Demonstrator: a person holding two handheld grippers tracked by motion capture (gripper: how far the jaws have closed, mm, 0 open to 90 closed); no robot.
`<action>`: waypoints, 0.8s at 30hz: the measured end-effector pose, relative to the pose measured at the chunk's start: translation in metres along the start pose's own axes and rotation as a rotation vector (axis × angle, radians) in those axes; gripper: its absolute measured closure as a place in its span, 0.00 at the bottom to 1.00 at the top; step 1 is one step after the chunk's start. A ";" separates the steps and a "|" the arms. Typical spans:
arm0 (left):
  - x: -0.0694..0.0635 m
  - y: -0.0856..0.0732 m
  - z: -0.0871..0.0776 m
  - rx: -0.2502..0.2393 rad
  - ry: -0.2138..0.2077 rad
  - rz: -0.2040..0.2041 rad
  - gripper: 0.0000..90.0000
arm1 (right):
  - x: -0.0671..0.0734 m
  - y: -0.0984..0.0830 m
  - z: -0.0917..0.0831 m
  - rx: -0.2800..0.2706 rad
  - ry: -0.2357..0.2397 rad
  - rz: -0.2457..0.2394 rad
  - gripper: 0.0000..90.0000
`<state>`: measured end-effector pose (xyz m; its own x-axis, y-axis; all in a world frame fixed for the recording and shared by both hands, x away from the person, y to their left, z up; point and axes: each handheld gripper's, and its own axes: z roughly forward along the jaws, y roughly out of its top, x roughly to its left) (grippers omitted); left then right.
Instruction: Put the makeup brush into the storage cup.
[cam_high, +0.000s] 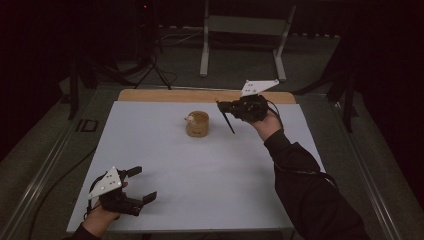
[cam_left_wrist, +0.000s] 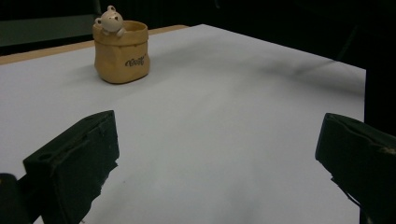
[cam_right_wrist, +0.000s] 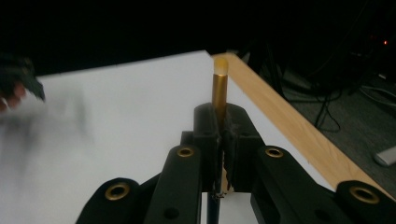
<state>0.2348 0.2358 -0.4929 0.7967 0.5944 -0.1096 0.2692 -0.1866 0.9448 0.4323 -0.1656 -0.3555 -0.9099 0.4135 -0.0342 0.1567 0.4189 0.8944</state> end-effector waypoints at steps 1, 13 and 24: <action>0.000 0.000 0.000 0.000 -0.001 -0.001 0.01 | 0.000 0.002 -0.001 -0.010 -0.002 0.001 0.94; 0.000 0.000 0.000 0.003 -0.002 0.000 0.01 | -0.004 0.035 -0.004 -0.118 -0.023 -0.001 0.94; 0.000 -0.001 0.000 0.002 -0.005 0.004 0.01 | -0.005 0.053 0.009 -0.198 -0.027 0.025 0.94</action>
<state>0.2344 0.2363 -0.4933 0.8005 0.5895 -0.1080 0.2676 -0.1903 0.9446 0.4490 -0.1386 -0.3122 -0.8957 0.4441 -0.0200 0.0986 0.2423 0.9652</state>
